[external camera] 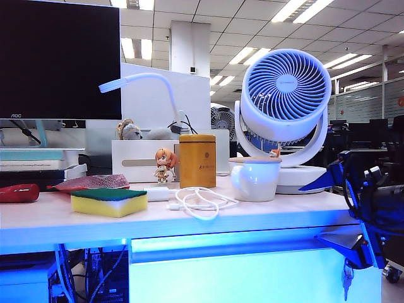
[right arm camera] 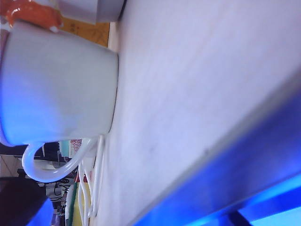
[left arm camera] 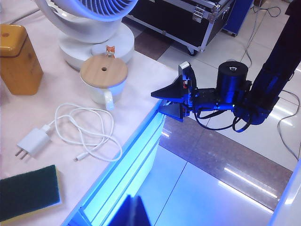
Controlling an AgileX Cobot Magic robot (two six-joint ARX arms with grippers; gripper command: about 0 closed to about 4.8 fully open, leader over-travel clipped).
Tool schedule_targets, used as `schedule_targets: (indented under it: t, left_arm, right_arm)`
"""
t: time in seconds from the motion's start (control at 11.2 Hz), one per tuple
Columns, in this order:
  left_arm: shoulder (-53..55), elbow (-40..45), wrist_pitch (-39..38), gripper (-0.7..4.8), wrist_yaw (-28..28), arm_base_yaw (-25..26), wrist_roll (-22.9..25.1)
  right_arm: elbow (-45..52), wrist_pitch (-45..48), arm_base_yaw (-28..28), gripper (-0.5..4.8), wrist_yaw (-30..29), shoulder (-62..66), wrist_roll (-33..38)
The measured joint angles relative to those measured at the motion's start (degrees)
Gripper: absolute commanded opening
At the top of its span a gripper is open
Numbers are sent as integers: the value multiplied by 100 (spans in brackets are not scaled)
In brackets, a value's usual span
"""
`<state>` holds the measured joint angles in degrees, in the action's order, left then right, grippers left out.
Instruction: Open the drawer, place the cleaning sponge inside, then close the drawer.
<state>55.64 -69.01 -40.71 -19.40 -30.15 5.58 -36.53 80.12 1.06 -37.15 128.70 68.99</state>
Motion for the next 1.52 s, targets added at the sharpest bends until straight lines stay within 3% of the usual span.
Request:
schedule_targets:
  t: [0.89,1.34,1.52]
  left_arm:
    - [-2,0,-7,-5,0,0,4]
    - [-4,0,-4,-5,0,0,20]
    - [-4,0,-7,-5,0,0,20]
  right_arm:
    - [9,2,2,466,-463,-11,-286]
    - [435,15,-2,466,-439,-330,-424]
    - [595,7,-160,466,-44,-321,-400]
